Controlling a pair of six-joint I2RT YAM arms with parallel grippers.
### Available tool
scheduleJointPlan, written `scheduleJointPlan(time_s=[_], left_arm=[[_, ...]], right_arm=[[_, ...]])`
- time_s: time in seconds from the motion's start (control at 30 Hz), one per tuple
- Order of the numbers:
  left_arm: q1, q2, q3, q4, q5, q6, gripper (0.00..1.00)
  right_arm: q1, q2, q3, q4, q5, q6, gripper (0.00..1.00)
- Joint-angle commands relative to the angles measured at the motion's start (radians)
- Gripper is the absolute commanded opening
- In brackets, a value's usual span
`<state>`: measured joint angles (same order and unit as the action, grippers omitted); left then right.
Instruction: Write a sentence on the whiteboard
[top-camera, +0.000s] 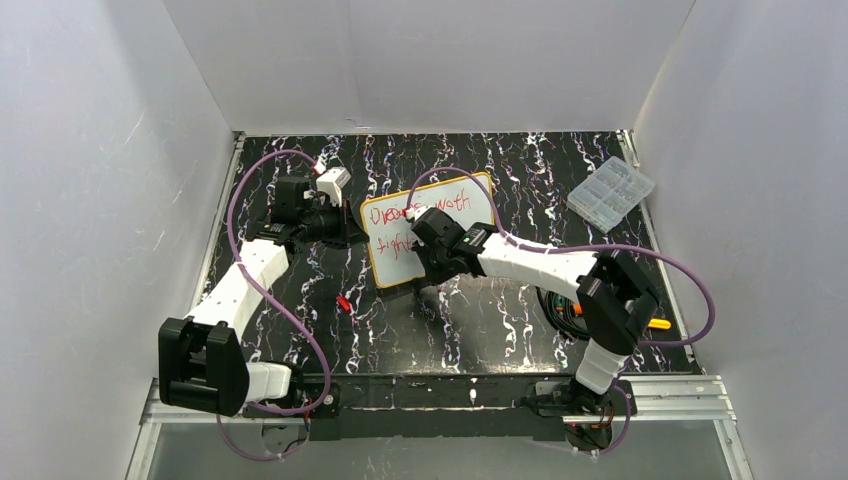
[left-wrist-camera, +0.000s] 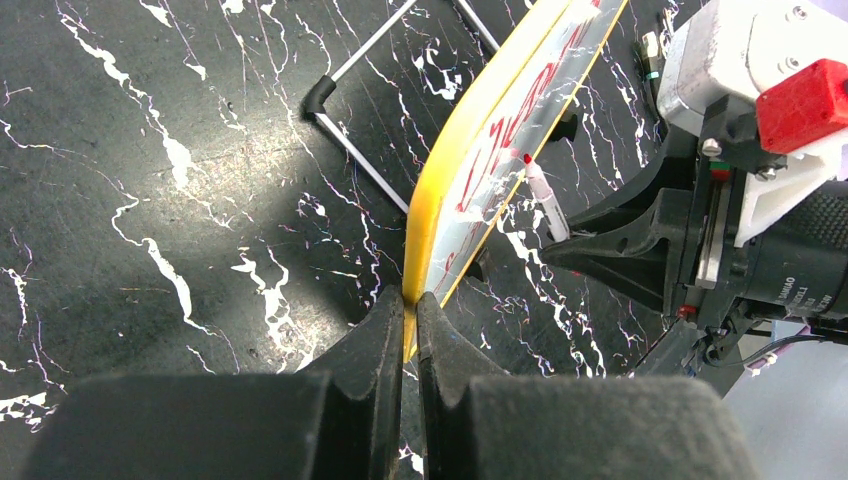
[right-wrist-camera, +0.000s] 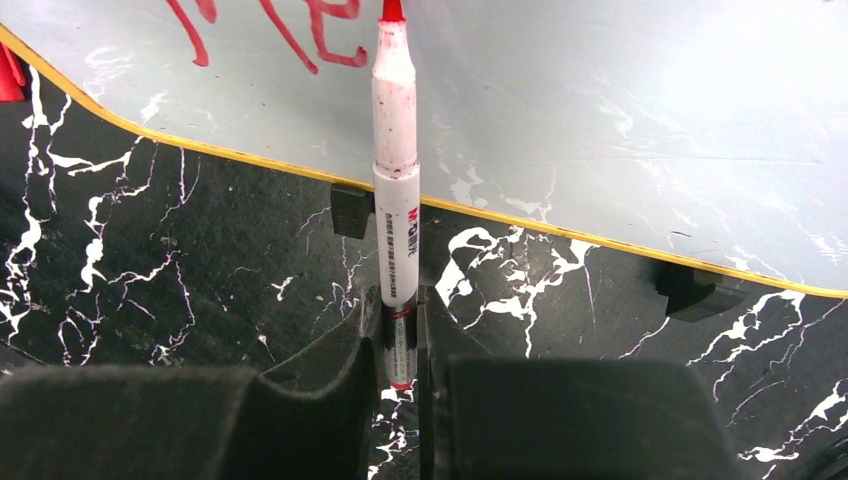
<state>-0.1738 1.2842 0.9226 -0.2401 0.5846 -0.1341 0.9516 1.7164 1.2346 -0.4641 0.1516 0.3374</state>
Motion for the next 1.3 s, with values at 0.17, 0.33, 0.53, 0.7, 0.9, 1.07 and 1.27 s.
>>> scheduleJointPlan(time_s=[0.17,0.33,0.53,0.7,0.9,1.07,1.27], left_arm=[[-0.003,-0.055,-0.010,0.001,0.022,0.005,0.00],[-0.003,-0.055,-0.010,0.001,0.021,0.005,0.00],[-0.003,-0.056,-0.010,0.002,0.023,0.004,0.00],[-0.003,-0.057,-0.010,0.002,0.024,0.004,0.00],[-0.003,-0.057,-0.010,0.004,0.025,0.004,0.00],[-0.003,-0.056,-0.010,0.004,0.024,0.002,0.00],[-0.003,-0.059,-0.010,0.002,0.023,0.002,0.00]], right_arm=[[-0.013,0.016,0.033,0.000,-0.002,0.000,0.01],[-0.013,0.031,0.032,-0.014,-0.029,0.002,0.01],[-0.011,0.031,0.010,-0.017,-0.059,0.014,0.01],[-0.010,0.022,-0.017,-0.012,-0.071,0.028,0.01],[-0.008,-0.003,-0.006,-0.023,-0.061,0.032,0.01],[-0.008,-0.038,0.010,-0.016,-0.037,0.037,0.01],[-0.010,-0.047,0.047,0.010,0.017,0.024,0.01]])
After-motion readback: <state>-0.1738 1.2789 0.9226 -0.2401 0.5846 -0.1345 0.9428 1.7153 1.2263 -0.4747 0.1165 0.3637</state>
